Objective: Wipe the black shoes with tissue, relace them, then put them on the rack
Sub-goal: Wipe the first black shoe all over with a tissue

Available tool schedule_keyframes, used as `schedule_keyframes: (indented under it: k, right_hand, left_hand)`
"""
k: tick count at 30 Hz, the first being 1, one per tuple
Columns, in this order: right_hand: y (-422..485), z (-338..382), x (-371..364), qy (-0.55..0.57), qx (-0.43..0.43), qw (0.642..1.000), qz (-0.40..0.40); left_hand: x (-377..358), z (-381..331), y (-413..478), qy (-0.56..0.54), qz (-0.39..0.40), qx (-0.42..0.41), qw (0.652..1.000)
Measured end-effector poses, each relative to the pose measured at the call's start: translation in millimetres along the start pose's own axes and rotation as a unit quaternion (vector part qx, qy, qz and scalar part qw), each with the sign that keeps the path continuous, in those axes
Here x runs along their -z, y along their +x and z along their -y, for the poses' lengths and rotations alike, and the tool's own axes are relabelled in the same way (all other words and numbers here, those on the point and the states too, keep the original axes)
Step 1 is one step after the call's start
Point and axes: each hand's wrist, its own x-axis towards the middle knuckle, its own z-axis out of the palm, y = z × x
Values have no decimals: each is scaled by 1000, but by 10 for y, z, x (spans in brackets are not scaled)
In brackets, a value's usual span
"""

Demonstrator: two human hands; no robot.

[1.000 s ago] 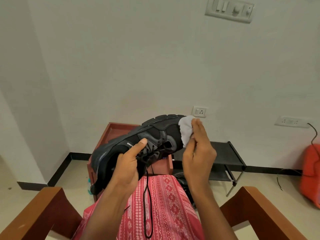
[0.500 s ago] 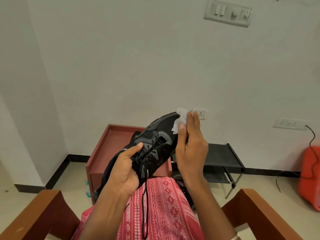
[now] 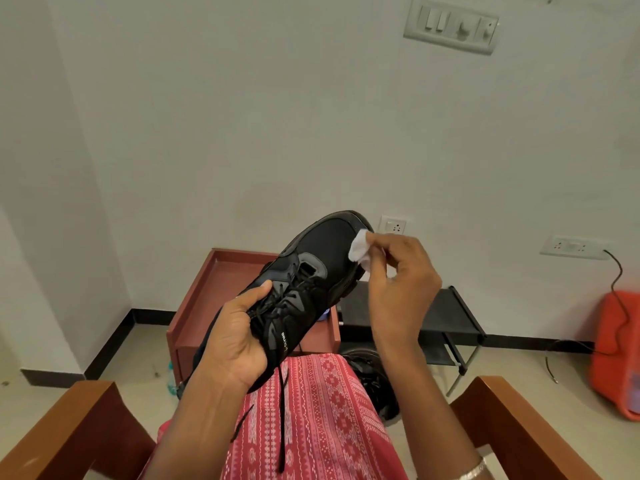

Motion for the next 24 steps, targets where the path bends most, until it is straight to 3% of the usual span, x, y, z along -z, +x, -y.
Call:
schedule_keyframes:
  k: [4, 12, 19, 24]
  right_hand:
    - [6, 1, -37, 20, -15, 1000, -7]
    - [-535, 12, -32, 0, 7, 998, 54]
    - [168, 88, -131, -5, 29, 1000, -4]
    - [-170, -3, -129, -10, 37, 999, -15]
  left_hand:
    - [2, -19, 8, -17, 9, 1, 1000]
    - [27, -67, 41, -43, 11, 21, 999]
    - [-29, -10, -1, -42, 19, 25, 999]
    - [-67, -19, -31, -53, 31, 37, 997]
